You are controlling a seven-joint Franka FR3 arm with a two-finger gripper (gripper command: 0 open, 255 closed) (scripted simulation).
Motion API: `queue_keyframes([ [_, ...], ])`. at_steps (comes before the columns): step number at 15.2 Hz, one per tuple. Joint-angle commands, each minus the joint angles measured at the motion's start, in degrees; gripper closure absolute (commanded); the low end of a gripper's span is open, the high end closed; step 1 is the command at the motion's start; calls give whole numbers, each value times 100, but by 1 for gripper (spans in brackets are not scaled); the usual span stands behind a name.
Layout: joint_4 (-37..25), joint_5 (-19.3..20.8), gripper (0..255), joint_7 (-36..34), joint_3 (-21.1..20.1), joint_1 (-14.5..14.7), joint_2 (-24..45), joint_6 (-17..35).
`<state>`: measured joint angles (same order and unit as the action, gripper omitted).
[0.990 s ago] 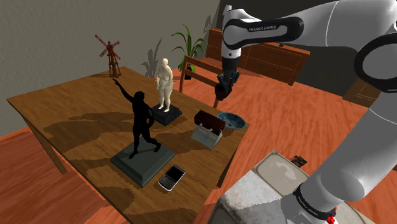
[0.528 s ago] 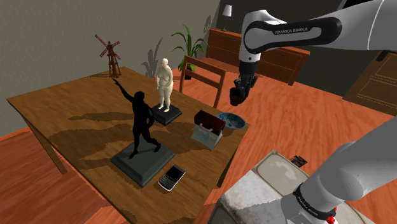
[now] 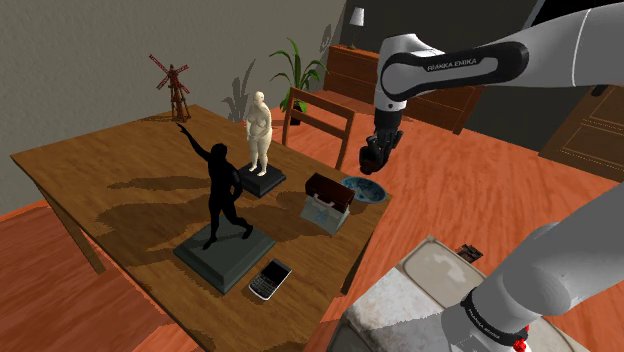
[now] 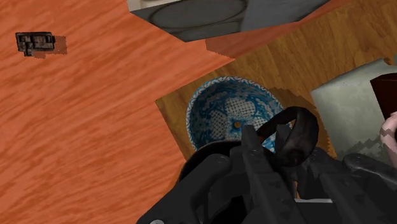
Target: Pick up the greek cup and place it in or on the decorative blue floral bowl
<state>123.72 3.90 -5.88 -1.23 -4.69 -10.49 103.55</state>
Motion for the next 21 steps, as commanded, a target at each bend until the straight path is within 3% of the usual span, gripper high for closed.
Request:
queue_keyframes([
  [1, 146, 5, 255, -10, 1, -1, 29, 179],
  [10, 629, 30, 255, -63, 3, -5, 283, 915],
  [18, 629, 30, 255, -63, 3, -5, 283, 915],
  [19, 630, 30, 0, -63, 3, -5, 283, 915],
  [21, 630, 30, 0, -63, 3, -5, 283, 915],
])
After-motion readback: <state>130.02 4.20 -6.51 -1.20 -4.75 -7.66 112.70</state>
